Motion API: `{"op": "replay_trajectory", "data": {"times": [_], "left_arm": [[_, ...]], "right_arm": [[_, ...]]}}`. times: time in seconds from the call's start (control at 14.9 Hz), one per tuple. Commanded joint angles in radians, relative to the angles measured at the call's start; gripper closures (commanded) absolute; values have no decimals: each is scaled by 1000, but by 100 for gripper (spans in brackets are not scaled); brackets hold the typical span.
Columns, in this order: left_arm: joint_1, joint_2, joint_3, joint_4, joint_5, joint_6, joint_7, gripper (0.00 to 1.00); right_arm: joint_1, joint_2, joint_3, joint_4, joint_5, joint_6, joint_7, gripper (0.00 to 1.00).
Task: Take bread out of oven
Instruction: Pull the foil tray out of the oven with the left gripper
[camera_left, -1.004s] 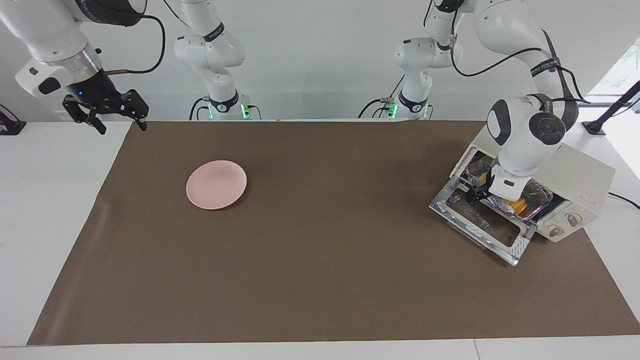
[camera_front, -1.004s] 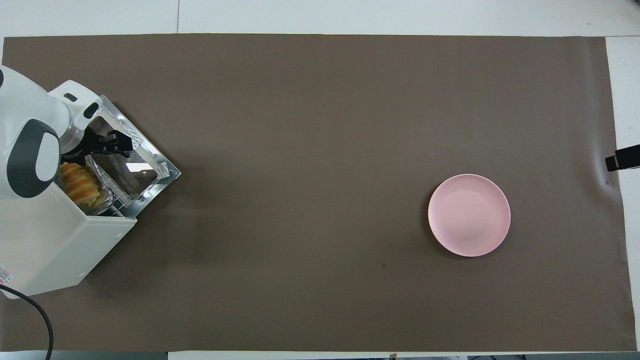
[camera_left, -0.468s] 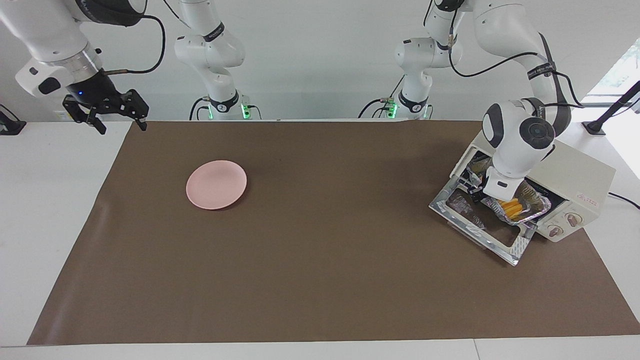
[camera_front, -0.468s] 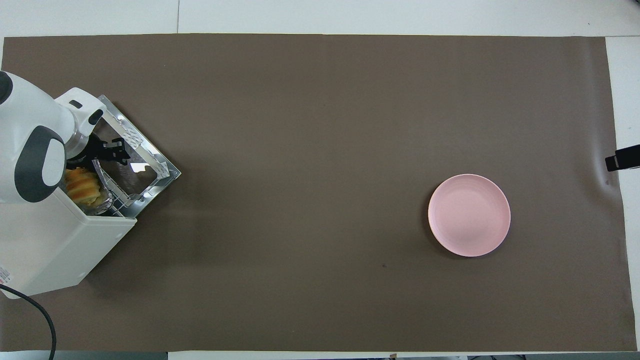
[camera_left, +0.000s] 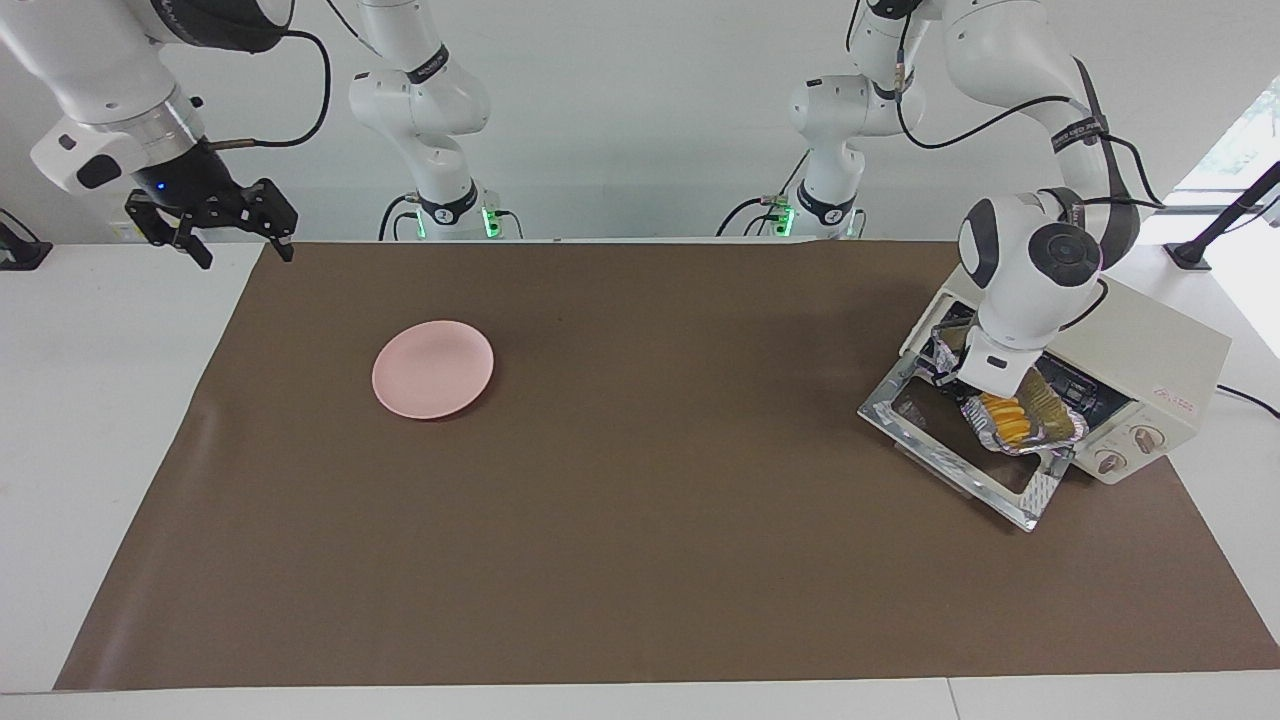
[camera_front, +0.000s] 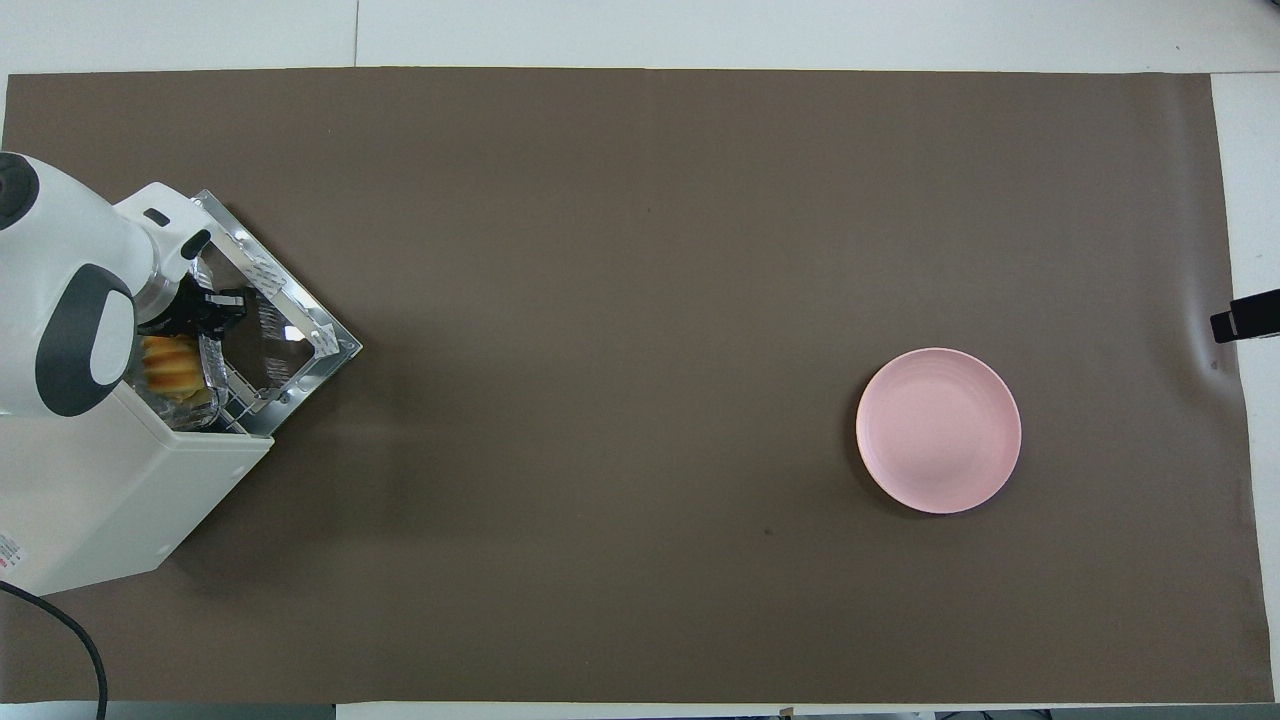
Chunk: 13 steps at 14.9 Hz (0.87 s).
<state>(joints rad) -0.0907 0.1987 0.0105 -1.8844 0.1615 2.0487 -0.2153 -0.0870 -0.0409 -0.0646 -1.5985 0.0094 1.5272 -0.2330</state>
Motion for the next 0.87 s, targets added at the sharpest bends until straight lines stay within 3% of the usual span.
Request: {"op": "replay_trajectory", "data": {"times": [0.0, 0.2, 0.4, 0.6, 0.74, 0.8], "left_arm": [[-105, 112, 11, 230, -72, -111, -7, 100], [-165, 200, 9, 445, -138, -255, -65, 100], [-328, 200, 6, 450, -148, -223, -188, 100], [-467, 208, 9, 452, -236, -127, -326, 100], [-559, 267, 14, 491, -234, -119, -352, 100], [-614, 333, 16, 558, -228, -128, -418, 100]], "right_arm": [[-5, -16, 3, -17, -14, -9, -16, 0], [-5, -16, 3, -17, -14, -9, -16, 0], [-11, -16, 2, -15, -14, -7, -15, 0], [-14, -17, 0, -18, -14, -9, -19, 0], [-14, -16, -1, -17, -14, -9, -19, 0], [-14, -16, -1, -18, -14, -9, -19, 0]]}}
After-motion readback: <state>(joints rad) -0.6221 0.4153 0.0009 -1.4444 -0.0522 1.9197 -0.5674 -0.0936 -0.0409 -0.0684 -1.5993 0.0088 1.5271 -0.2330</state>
